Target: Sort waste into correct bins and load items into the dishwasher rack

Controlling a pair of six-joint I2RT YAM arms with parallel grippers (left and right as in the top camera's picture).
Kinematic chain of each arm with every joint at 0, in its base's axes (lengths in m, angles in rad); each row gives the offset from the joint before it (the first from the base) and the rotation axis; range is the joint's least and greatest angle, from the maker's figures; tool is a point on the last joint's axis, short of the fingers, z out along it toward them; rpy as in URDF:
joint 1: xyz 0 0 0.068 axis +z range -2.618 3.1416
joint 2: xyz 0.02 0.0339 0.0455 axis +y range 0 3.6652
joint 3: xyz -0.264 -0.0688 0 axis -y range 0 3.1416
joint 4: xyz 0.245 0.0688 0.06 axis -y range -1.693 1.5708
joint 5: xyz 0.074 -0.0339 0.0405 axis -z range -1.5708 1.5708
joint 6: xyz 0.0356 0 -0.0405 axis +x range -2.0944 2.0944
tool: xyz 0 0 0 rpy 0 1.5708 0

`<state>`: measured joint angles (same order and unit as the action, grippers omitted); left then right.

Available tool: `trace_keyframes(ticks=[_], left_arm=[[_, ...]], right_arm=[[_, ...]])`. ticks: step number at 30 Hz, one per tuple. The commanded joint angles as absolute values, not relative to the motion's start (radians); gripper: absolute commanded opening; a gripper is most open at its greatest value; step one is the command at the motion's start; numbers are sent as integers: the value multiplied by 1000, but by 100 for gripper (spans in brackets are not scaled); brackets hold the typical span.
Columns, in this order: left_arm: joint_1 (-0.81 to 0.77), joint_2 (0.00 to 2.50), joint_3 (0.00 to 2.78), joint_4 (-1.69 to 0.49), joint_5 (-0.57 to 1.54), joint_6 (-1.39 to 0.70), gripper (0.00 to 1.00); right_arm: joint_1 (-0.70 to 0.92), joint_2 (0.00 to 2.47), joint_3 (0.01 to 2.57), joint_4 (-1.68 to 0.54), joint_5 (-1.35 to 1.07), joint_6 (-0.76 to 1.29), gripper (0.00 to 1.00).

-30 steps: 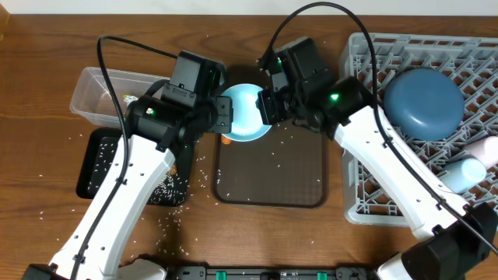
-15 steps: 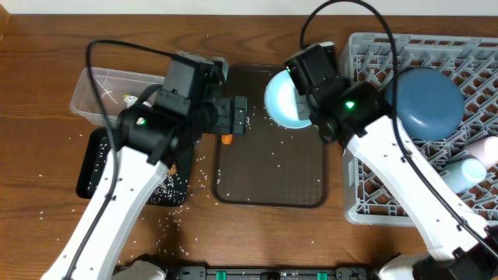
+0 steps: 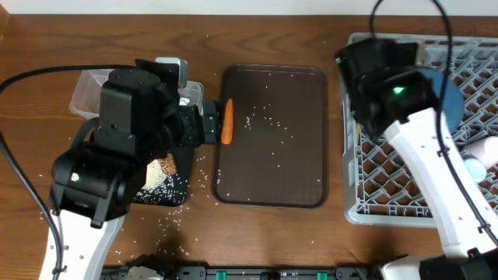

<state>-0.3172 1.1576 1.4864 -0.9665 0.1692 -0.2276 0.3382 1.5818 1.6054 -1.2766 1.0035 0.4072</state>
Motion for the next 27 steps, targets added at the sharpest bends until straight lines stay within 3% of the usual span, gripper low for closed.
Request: trace_keyframes(ticks=[1,6,20,27], left_arm=[[-313,1169,1500,-976,165,-210,99],[-313,1178,1500,-979,165,-210,100],[-313,1213,1500,-985,165,-210,99],[-313,1223,1500,-986,165,-210,99]], right_arm=[[268,1634,1623,-1264,1105,424,1],[250,1701,1623,-1245,1185,247,1],[304,1798,1623,-1196,1163,218,1],[307,1914,1623,-1140,1204,91,1]])
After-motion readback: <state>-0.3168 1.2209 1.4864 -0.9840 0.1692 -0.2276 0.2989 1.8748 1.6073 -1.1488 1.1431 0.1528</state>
